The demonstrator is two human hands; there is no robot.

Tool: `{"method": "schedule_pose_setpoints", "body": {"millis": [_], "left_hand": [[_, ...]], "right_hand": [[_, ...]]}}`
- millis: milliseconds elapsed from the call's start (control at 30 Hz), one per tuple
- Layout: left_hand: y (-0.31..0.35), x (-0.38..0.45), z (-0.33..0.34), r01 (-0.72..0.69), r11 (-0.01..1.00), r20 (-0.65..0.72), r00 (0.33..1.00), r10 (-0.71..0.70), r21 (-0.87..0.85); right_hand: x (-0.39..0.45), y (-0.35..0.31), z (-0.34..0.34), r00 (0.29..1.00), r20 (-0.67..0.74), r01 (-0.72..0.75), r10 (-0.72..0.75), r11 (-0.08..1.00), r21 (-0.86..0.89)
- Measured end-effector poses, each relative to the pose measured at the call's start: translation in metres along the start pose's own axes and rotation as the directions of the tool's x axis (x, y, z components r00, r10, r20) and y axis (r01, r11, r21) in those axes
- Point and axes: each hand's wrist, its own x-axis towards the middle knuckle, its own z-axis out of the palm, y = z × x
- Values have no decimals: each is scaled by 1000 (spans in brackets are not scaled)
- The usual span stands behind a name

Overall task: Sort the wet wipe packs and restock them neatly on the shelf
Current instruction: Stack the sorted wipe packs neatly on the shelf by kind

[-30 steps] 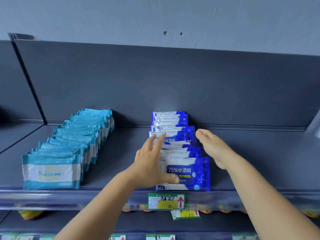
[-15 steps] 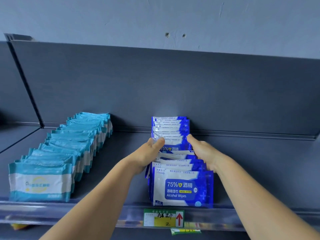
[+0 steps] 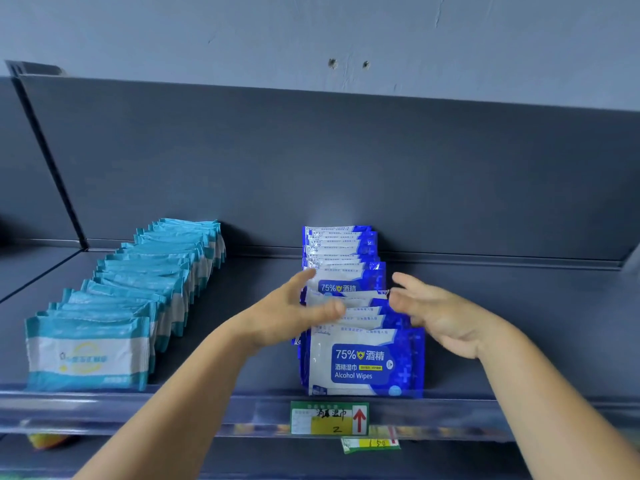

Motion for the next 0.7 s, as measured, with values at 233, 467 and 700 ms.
{"method": "schedule_pose_setpoints", "body": {"millis": [233,467,700], "left_hand": [[-29,1,15,-45,999,-43,998,44,-19],[-23,-1,27,-134,984,-155,981,115,-118],[-17,17,25,-110,992,-256,962,90,-65]], "right_hand": [[-12,18,19,995,-95,-36,28,995,-92],[-6,20,30,975,-222,42,-29,998,54],[23,19,35,938,-344,54,-35,997,46]]}}
